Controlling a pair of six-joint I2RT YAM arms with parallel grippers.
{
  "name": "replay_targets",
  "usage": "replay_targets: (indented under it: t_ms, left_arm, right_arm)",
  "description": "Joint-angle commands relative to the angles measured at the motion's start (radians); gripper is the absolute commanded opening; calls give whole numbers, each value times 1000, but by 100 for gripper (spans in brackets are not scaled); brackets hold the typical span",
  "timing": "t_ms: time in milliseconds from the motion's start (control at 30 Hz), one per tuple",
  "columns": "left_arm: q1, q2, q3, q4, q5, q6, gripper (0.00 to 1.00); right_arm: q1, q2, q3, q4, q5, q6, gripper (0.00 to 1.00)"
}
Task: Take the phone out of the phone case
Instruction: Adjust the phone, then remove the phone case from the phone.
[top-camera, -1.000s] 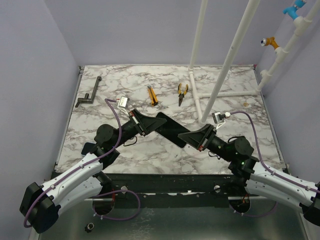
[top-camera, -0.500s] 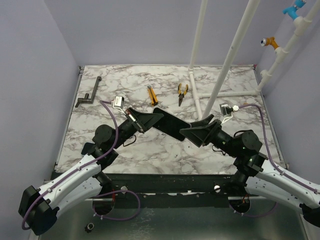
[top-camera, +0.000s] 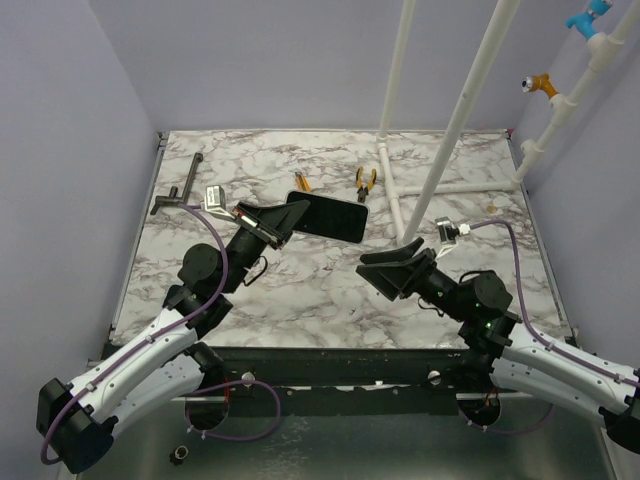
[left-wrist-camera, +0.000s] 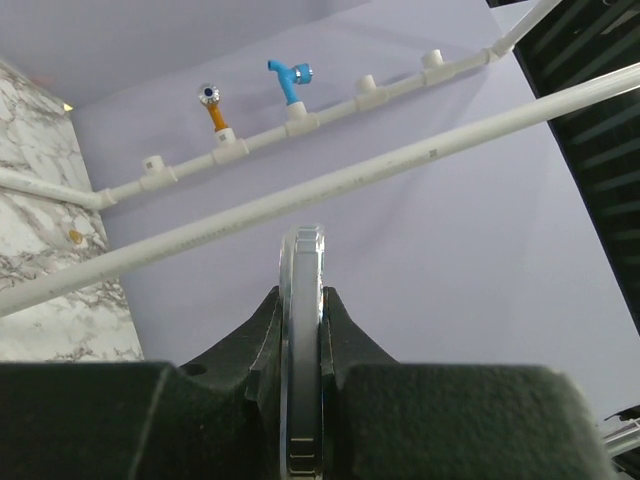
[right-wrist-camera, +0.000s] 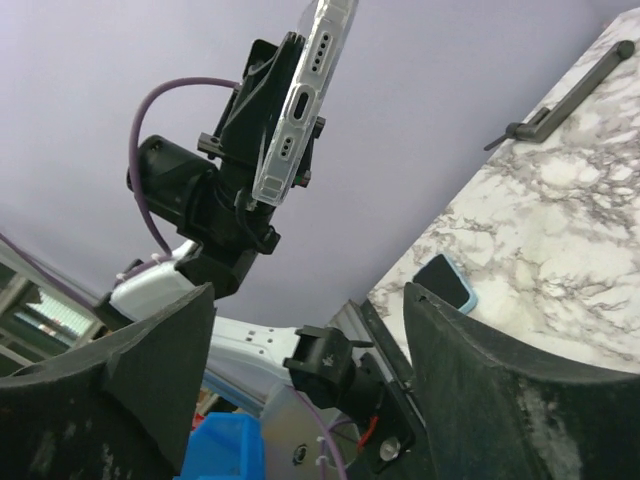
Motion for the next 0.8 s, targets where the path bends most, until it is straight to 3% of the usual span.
replay_targets:
  t_ms: [0, 100, 333, 567, 767]
  left_arm:
    - [2, -14, 55, 48, 10, -28, 0]
    - [2, -17, 50, 52, 17, -24, 0]
    - [2, -5, 41, 83, 59, -27, 0]
    - [2, -14, 29, 93, 53, -35, 0]
    - [2, -18, 25, 97, 59, -40, 0]
  right_arm:
    - [-3, 24, 43, 81, -4, -16, 83]
    - [-3, 56, 99, 18, -28, -35, 88]
    - [-3, 107, 147, 30, -47, -41, 83]
    - [-3, 142, 154, 48, -32, -28, 62]
    - [-3, 167, 160, 78, -31, -12, 54]
